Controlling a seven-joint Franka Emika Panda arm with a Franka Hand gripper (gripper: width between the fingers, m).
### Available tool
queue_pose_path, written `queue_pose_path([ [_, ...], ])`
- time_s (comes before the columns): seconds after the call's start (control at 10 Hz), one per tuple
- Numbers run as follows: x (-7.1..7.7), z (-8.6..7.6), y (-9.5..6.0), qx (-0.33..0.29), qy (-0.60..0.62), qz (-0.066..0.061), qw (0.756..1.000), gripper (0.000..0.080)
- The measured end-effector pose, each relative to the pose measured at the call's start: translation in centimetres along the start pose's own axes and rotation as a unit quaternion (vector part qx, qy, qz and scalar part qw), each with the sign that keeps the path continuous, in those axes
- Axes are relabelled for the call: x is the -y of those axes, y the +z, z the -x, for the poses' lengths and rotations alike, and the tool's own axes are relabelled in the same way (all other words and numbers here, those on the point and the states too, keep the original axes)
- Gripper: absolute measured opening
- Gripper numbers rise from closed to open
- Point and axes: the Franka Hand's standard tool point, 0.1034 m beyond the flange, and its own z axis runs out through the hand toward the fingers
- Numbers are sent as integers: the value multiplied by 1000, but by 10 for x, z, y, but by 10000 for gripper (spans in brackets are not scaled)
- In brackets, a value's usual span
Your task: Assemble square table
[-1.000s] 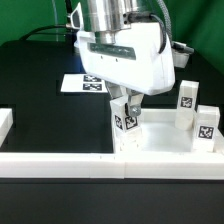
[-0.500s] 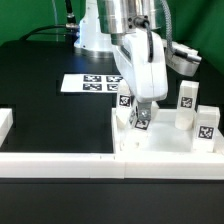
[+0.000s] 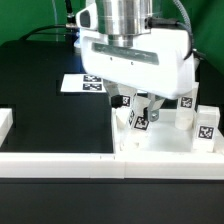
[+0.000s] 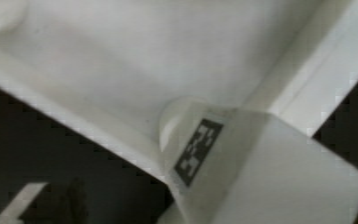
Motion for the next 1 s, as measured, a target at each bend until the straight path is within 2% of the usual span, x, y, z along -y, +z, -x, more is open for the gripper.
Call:
queue_pose_path([
  [0.2, 0, 0, 0, -1, -59, 1, 998, 649],
  [0.3, 7, 1, -2, -19, -146, 12, 989, 649],
  [0.4, 17, 3, -3, -39, -225, 12, 974, 649],
  [0.5, 20, 5, -2, -48, -287, 9, 957, 649],
  [0.6, 18, 6, 1, -53, -316, 9, 947, 649],
  [0.8, 4, 3, 9, -63, -374, 15, 925, 649],
  [1.0, 4, 3, 9, -63, -369, 14, 927, 640],
])
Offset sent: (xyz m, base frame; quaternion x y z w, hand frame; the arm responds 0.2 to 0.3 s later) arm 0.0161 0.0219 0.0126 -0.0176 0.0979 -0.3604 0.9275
